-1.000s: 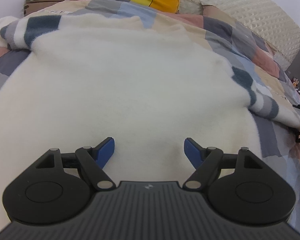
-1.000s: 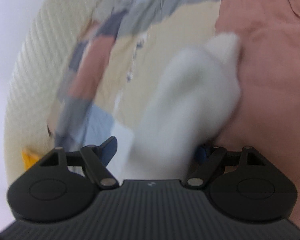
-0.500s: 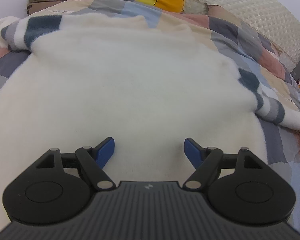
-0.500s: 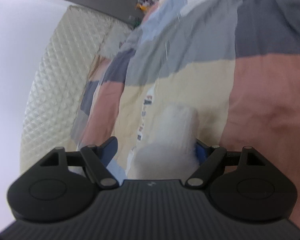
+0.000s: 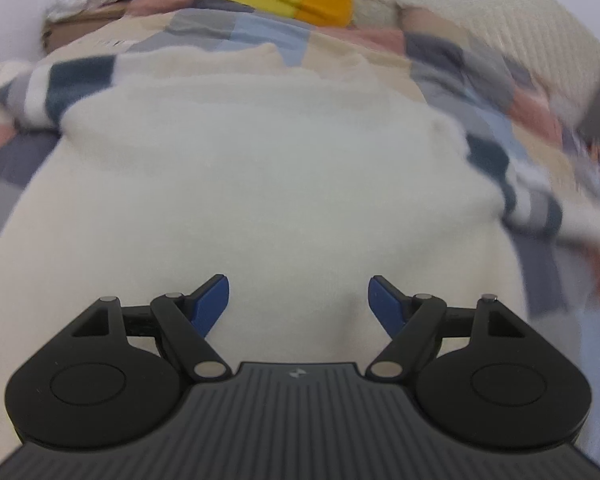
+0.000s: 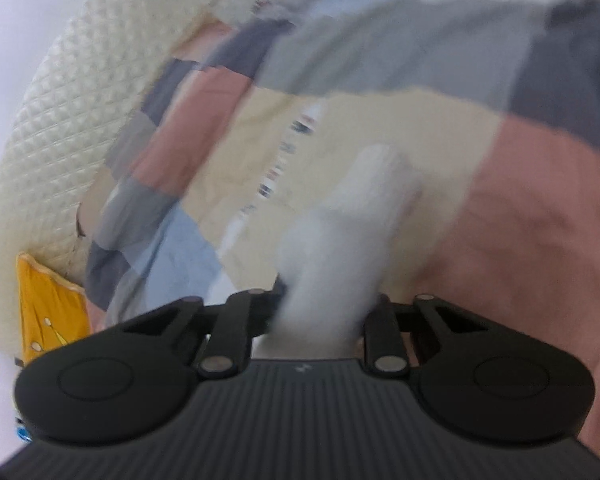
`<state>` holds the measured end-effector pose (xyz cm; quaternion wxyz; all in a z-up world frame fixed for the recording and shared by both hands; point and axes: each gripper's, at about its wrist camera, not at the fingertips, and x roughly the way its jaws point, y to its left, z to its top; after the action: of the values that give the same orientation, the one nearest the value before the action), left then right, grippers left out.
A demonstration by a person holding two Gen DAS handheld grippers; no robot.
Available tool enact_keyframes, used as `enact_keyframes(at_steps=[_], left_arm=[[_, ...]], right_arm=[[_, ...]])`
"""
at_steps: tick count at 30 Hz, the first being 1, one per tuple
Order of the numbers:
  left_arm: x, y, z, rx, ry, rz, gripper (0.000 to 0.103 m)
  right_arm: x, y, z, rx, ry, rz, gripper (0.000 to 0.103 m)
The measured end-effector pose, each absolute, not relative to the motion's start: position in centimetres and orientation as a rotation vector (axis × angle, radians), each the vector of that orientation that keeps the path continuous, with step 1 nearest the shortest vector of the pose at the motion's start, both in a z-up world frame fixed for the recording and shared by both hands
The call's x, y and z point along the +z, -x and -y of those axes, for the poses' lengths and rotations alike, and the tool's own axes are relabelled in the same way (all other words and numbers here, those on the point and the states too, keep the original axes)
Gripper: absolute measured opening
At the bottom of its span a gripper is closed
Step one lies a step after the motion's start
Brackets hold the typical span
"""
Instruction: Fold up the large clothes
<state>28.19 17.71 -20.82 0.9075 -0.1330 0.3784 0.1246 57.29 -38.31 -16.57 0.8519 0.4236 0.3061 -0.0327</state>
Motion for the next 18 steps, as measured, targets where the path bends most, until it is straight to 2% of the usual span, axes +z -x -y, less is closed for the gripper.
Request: enact_keyframes(at_steps=[6,12,18], left_arm=[[-22.8,-28.2,-18.4,0.274,0.177,-0.855,0.081],[-20.7,-26.4,-19.5,0.263,0.237,-0.809,0.082],[-17.6,-23.7,-21.3,0.278,0.264,-0.734,0.082]], right_arm=[[-7.8,-56.5,34.4,0.034,-0.785,-0.475,0.018],[1.0,-54.6,27.0,0.173,-0.621,-0.383,0.017],[6.4,-50.1,19.2,0.307,-0.482,-0.315,0.017]])
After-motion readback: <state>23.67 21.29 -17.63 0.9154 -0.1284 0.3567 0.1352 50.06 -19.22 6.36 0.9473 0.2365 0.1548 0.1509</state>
